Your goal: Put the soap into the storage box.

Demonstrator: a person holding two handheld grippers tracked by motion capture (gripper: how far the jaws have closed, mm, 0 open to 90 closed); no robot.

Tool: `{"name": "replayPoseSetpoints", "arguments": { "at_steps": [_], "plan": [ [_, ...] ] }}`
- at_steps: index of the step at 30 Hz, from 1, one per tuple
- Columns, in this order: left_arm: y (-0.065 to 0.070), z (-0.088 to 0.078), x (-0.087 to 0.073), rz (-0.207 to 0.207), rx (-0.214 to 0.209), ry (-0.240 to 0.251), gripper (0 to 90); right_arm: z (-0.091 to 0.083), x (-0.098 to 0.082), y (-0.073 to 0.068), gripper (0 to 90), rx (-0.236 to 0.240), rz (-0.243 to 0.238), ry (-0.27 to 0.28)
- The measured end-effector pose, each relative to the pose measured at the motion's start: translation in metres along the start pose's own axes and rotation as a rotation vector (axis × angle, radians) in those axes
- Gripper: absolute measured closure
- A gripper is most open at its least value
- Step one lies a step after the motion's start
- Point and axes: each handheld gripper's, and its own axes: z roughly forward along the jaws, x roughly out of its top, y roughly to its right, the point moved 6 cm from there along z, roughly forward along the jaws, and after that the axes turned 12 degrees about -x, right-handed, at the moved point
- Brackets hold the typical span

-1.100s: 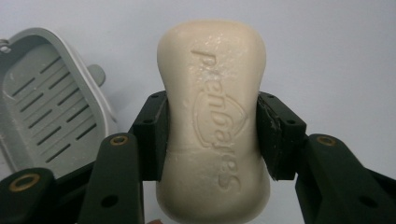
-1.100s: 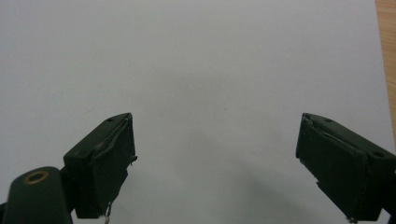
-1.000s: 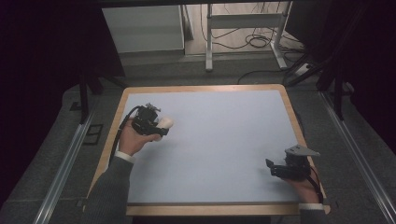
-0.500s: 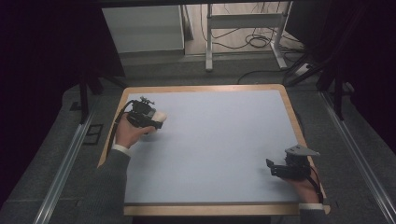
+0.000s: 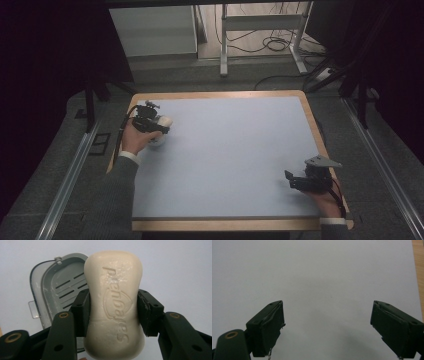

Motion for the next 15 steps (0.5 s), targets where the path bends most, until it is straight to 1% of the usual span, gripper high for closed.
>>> {"name": "replayPoseSetpoints", "arguments": {
  "at_steps": [5, 7, 9, 15],
  "plan": [
    [-0.01, 0.004, 0.0, -0.027, 0.017, -0.003, 49.5, -0.001, 0.0, 0.0, 11.4, 0.001, 0.002, 0.001],
    [-0.013, 0.006, 0.0, -0.038, 0.017, -0.009, 49.5, -0.001, 0.001, 0.001, 11.4, -0.008, -0.001, 0.011],
    [-0.016, 0.008, 0.0, -0.045, 0.02, -0.012, 49.5, -0.002, 0.002, 0.001, 11.4, -0.007, 0.006, 0.019],
    [-0.022, 0.013, 0.0, -0.075, 0.041, -0.015, 49.5, -0.001, 0.001, 0.001, 11.4, -0.008, 0.0, 0.016]
  ]
}}
